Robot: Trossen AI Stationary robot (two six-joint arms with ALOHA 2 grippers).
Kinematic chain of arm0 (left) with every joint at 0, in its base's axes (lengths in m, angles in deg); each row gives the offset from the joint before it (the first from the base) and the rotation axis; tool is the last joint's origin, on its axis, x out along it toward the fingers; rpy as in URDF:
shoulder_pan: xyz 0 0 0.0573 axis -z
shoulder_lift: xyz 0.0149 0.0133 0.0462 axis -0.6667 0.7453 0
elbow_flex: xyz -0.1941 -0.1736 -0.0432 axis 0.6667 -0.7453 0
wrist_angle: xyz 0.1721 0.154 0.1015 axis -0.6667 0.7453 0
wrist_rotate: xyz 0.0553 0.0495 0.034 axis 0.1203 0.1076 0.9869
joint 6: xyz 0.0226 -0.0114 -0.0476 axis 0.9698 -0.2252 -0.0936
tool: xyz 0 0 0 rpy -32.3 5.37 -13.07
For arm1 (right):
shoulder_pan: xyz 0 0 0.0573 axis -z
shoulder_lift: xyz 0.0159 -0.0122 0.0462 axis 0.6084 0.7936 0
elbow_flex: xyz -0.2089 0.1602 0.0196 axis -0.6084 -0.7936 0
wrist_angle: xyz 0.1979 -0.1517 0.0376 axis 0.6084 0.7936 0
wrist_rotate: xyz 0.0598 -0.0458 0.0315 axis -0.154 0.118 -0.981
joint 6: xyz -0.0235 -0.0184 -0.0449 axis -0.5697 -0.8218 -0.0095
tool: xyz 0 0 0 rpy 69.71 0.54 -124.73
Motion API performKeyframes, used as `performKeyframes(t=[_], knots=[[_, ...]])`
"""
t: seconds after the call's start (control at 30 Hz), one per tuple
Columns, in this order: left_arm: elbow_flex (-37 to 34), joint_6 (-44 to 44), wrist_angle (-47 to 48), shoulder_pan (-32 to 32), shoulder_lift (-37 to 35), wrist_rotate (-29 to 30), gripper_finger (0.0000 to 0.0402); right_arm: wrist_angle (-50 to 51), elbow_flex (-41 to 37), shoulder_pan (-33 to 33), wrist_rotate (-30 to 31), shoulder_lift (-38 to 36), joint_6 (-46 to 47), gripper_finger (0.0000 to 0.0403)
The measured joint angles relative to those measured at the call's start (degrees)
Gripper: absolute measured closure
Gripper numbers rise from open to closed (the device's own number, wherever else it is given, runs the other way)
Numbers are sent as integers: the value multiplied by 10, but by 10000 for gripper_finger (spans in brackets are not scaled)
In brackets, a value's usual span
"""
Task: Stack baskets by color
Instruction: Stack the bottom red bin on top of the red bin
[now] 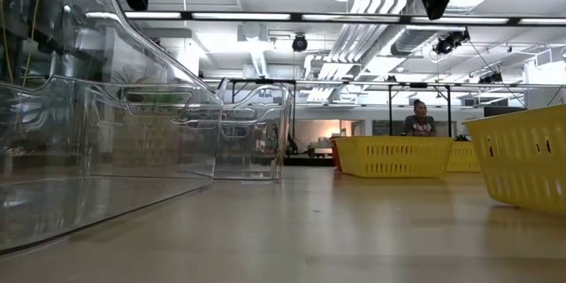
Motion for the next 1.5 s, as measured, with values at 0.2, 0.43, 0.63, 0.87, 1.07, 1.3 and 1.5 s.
performKeyframes(t=[0.2,0.43,0.63,0.87,1.07,1.3,1.5], knots=[[-4,0,-4,10,0,1,280,0,0,0,0,0,0,190],[-4,0,0,10,0,2,280,0,0,0,0,0,13,190],[-4,0,3,10,0,3,280,1,5,0,-1,0,114,190],[-4,0,2,10,0,4,280,307,152,-56,-83,66,231,190],[-4,6,2,10,0,4,280,637,291,-180,-201,182,320,190],[-4,19,2,10,0,5,280,689,273,-335,-204,278,385,190],[-4,20,2,10,0,5,280,690,222,-407,-203,337,401,190]])
